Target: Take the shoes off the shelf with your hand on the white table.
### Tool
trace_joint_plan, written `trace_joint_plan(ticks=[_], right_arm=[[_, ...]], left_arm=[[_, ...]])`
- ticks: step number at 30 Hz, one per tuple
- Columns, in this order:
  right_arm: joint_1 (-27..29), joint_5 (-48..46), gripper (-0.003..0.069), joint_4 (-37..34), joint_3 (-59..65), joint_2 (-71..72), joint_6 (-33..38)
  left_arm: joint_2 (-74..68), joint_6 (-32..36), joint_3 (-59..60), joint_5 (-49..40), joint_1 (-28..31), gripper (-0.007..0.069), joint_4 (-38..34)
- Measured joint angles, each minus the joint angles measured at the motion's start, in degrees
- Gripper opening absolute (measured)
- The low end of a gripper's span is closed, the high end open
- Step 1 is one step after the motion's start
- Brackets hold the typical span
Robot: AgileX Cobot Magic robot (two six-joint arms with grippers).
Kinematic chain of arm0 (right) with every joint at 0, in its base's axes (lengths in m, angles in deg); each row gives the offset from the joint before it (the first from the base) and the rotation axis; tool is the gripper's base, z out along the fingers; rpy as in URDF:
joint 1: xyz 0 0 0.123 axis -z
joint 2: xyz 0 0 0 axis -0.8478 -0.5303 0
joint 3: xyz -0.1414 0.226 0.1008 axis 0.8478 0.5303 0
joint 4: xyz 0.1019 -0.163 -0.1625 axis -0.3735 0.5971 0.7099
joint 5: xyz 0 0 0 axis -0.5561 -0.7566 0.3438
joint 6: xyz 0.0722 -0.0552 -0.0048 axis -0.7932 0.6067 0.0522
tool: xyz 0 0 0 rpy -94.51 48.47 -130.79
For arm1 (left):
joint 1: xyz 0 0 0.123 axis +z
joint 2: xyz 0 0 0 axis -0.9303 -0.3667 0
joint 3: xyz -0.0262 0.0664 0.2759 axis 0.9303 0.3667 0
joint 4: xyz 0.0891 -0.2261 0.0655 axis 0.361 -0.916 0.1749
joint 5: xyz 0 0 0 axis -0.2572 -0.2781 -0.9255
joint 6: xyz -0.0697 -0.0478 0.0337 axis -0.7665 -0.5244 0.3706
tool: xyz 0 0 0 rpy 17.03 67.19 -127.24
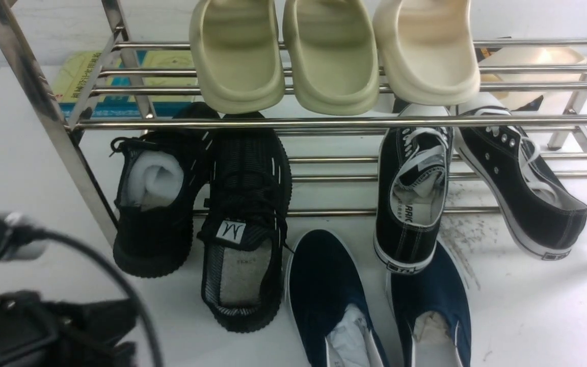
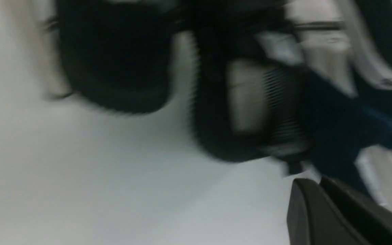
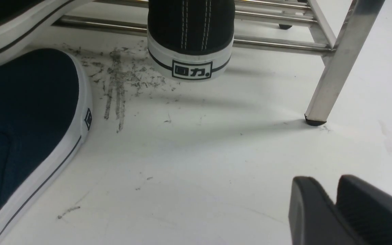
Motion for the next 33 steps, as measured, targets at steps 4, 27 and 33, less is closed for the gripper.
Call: trace_joint_plan(ticks=[4, 27, 33], right_arm=[[0.0, 0.0, 0.0153, 0.0, 0.0, 0.0, 0.0], [0.0, 0.0, 0.0185, 0.0, 0.0, 0.0, 0.0], [0.0, 0.0, 0.0193, 0.0, 0.0, 0.0, 0.0]], left_arm=[[13.75, 16.45, 11.26, 2.03, 16.49, 0.0065, -9.73], [35.53, 33.38, 27.16, 8.16, 46.58, 0.0088, -20.21], [35.53, 31.04, 27.36, 8.85, 46.74, 0.0089, -19.17]])
